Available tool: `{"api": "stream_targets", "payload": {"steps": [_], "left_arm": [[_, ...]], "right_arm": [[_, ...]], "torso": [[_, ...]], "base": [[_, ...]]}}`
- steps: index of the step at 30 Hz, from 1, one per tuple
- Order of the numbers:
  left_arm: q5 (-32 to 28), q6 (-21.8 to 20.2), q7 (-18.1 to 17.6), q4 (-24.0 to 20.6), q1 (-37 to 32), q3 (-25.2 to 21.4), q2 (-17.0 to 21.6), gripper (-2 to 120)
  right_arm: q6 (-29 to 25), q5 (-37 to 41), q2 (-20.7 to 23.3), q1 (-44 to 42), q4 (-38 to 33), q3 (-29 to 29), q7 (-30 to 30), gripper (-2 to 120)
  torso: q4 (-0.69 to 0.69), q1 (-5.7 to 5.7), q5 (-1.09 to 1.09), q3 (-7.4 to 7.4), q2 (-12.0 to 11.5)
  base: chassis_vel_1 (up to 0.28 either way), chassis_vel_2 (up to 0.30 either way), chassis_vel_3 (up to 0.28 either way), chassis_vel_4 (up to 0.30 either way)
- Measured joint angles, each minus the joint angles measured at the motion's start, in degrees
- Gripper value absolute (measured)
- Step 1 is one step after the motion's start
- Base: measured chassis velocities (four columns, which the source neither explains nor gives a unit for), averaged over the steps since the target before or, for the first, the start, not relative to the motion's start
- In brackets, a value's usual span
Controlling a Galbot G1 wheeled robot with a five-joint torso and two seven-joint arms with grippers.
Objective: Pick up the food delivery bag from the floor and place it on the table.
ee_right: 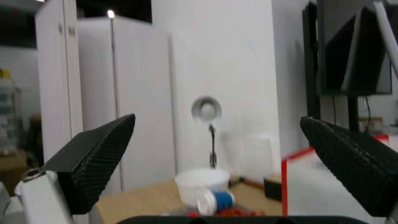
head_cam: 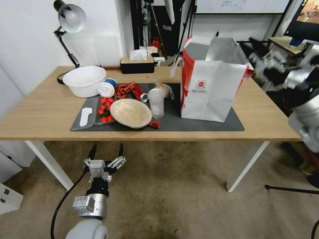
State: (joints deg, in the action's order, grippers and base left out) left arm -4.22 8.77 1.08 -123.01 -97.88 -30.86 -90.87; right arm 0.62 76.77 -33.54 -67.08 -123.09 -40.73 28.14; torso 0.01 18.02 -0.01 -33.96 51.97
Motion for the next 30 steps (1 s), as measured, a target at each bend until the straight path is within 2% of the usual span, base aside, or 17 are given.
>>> {"api": "stream_targets", "payload": {"steps": [1,4,5,7,8,11,12,14,15,17,22,24,28,30], "left_arm": [[0.00,0.00,0.00,0.00,0.00,0.00,0.00,100],[-0.02,0.15,-0.03,-0.09,-0.17,-0.14,0.07,100],[-0.02,0.15,-0.03,-0.09,-0.17,-0.14,0.07,100],[-0.05,0.20,-0.06,-0.14,-0.28,-0.24,0.06,100],[-0.05,0.20,-0.06,-0.14,-0.28,-0.24,0.06,100],[-0.05,0.54,-0.12,-0.35,-0.62,-0.43,-0.15,100],[-0.05,0.54,-0.12,-0.35,-0.62,-0.43,-0.15,100],[-0.05,0.58,-0.14,-0.38,-0.65,-0.46,-0.17,100],[-0.05,0.58,-0.14,-0.38,-0.65,-0.46,-0.17,100],[-0.05,0.60,-0.15,-0.38,-0.69,-0.45,-0.13,100],[-0.04,0.69,-0.14,-0.38,-0.73,-0.42,-0.10,100],[-0.05,0.77,-0.11,-0.38,-0.75,-0.37,-0.04,100],[-0.05,0.89,-0.07,-0.38,-0.82,-0.34,0.03,100],[-0.05,1.05,-0.04,-0.37,-1.00,-0.33,0.18,100]], "right_arm": [[0.00,0.00,0.00,0.00,0.00,0.00,0.00,100],[0.21,-10.00,-2.34,-7.68,-2.68,-1.84,-1.55,100],[0.21,-10.00,-2.34,-7.68,-2.68,-1.84,-1.55,100],[-0.08,-16.88,-4.20,-10.96,-4.44,-1.27,-4.51,100],[-0.08,-16.88,-4.20,-10.96,-4.44,-1.27,-4.51,100],[-0.55,-25.31,-6.88,-13.61,-6.95,1.09,-12.18,100],[-0.55,-25.31,-6.88,-13.61,-6.95,1.09,-12.18,100],[-1.13,-30.46,-8.69,-15.63,-7.91,2.09,-18.33,100],[-1.13,-30.46,-8.69,-15.63,-7.91,2.09,-18.33,100],[-1.65,-35.38,-10.63,-18.25,-8.16,2.32,-23.81,100],[-2.89,-39.81,-13.05,-21.44,-8.13,2.26,-28.13,100],[-4.72,-42.77,-15.80,-24.54,-7.68,2.45,-30.57,100],[-6.29,-44.81,-18.23,-27.34,-7.26,2.87,-31.57,100],[-8.36,-47.47,-21.75,-30.56,-6.37,3.63,-32.83,100]], "torso": [[0.00,0.00,0.00,0.00,0.00],[-0.02,0.00,0.01,0.00,0.00],[-0.02,0.00,0.01,0.00,0.00],[-0.02,0.00,0.00,0.00,0.00],[-0.02,0.00,0.00,0.00,0.00],[0.02,0.00,0.00,0.00,0.00],[0.02,0.00,0.00,0.00,0.00],[0.00,0.00,0.00,0.00,0.00],[0.00,0.00,0.00,0.00,0.00],[0.00,0.00,0.00,0.00,0.00],[0.00,0.00,0.00,0.00,0.00],[0.00,0.00,0.00,0.00,0.00],[-0.02,0.00,0.00,0.00,0.00],[0.00,0.00,0.00,0.00,0.00]], "base": [[0.000,0.000,0.000,0.000],[0.000,0.000,0.000,0.000],[0.000,0.000,0.000,0.000],[0.000,0.000,0.000,0.000],[0.000,0.000,0.000,0.000],[0.000,0.000,0.000,0.000],[0.000,0.000,0.000,0.000],[0.000,0.000,0.000,0.000],[0.000,0.000,0.000,0.000],[0.000,0.000,0.000,0.000],[0.000,0.000,0.000,0.000],[0.000,0.000,0.000,0.000],[0.000,0.000,0.000,0.000],[0.000,0.000,0.000,0.000]]}}
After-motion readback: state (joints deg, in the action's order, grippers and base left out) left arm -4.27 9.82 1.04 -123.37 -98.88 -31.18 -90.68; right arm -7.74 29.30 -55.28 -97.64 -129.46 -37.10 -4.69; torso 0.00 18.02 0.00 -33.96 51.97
